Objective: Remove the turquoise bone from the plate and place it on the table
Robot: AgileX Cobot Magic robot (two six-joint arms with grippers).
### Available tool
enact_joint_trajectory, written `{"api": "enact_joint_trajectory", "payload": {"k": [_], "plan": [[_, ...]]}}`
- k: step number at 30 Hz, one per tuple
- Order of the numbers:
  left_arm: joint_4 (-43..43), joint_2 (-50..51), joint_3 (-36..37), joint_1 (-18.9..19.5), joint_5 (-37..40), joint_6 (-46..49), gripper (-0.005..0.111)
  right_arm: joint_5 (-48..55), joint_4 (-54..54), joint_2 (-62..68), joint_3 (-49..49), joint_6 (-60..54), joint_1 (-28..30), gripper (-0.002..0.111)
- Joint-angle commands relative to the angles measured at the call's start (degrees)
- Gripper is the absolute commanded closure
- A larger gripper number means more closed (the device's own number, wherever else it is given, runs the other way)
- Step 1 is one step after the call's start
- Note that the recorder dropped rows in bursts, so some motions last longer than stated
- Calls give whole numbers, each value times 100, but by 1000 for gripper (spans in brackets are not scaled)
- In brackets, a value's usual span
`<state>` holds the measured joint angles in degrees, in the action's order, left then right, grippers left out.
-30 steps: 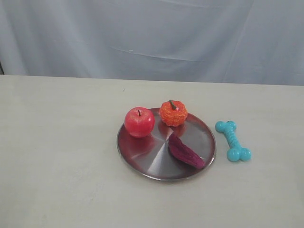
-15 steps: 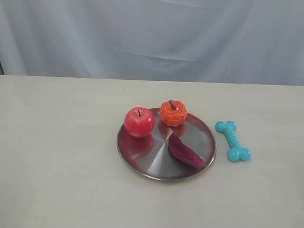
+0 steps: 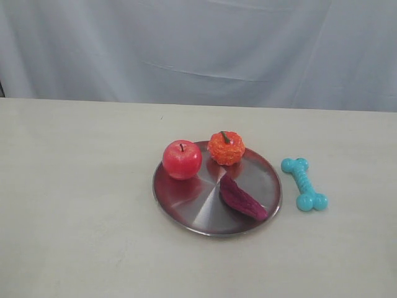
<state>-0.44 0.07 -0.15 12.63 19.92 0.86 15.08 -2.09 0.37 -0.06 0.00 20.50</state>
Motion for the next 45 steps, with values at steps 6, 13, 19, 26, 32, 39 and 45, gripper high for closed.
{"api": "enact_joint_trajectory", "payload": {"k": [6,13,19,26,32,39,45], "plan": [[44,-7,15,12,-31,-24,107,519,-38,-37,6,0,-16,109],[44,-7,15,12,-31,-24,107,494,-38,-37,6,0,-16,109],[44,-7,15,12,-31,-24,107,494,-38,-37,6,50,-80,109],[44,-7,15,12,-31,-24,107,494,-38,-37,6,74,-80,109],[44,-7,15,12,-31,-24,107,494,-38,-37,6,74,-80,109],[44,-7,15,12,-31,-24,107,494,-38,-37,6,74,-80,109],[44,-7,15,12,-31,-24,107,479,-38,-37,6,74,-80,109]]}}
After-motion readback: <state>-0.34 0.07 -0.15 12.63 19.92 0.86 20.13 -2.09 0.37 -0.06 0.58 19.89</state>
